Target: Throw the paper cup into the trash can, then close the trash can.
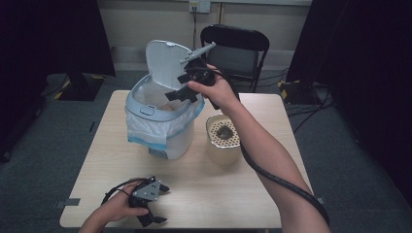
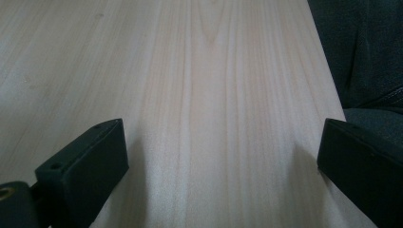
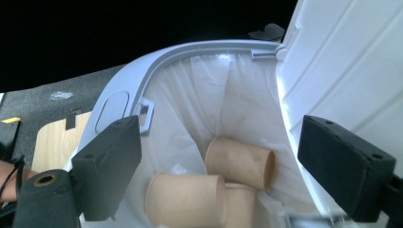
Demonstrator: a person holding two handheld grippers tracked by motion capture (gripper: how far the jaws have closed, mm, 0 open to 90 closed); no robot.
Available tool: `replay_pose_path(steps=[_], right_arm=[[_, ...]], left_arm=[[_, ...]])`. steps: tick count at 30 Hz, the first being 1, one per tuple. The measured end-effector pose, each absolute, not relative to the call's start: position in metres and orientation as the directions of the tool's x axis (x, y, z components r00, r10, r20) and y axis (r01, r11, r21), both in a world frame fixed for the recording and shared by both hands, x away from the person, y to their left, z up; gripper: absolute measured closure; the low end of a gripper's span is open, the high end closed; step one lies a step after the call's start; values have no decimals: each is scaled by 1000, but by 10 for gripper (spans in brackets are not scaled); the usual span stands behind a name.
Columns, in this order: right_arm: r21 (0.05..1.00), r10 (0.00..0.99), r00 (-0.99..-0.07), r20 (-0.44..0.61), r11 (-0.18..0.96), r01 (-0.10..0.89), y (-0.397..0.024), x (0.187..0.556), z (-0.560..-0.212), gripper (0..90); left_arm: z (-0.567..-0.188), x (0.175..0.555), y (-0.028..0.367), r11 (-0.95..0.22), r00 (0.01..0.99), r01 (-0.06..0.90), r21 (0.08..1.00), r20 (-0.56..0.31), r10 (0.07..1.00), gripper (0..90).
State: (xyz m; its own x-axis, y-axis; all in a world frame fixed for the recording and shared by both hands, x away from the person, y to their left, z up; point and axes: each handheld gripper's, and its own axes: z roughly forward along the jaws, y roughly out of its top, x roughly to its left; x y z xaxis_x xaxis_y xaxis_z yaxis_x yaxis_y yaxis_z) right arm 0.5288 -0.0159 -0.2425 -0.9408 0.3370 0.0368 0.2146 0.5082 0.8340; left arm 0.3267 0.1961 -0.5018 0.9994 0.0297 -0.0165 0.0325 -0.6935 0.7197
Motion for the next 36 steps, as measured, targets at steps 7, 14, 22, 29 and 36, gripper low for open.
replay_pose_path(steps=[7, 14, 22, 29, 36], right_arm=[[819, 343, -939, 27, 531, 217, -35, 522, -243, 145], [811, 361, -932, 22, 539, 228, -54, 522, -244, 146], [807, 375, -927, 19, 542, 236, -70, 523, -244, 146], [801, 410, -912, 18, 541, 258, -79, 532, -247, 146], [802, 414, -910, 11, 540, 255, -66, 548, -246, 148]], left_arm=[[-501, 327, 196, -697, 1000, 25, 717, -8, 27, 21], [-501, 327, 196, -697, 1000, 25, 717, -8, 27, 21], [-501, 327, 196, -697, 1000, 24, 717, -8, 27, 21], [-502, 327, 196, -694, 999, 29, 719, -11, 30, 21], [-502, 327, 196, -690, 999, 33, 723, -19, 28, 17]])
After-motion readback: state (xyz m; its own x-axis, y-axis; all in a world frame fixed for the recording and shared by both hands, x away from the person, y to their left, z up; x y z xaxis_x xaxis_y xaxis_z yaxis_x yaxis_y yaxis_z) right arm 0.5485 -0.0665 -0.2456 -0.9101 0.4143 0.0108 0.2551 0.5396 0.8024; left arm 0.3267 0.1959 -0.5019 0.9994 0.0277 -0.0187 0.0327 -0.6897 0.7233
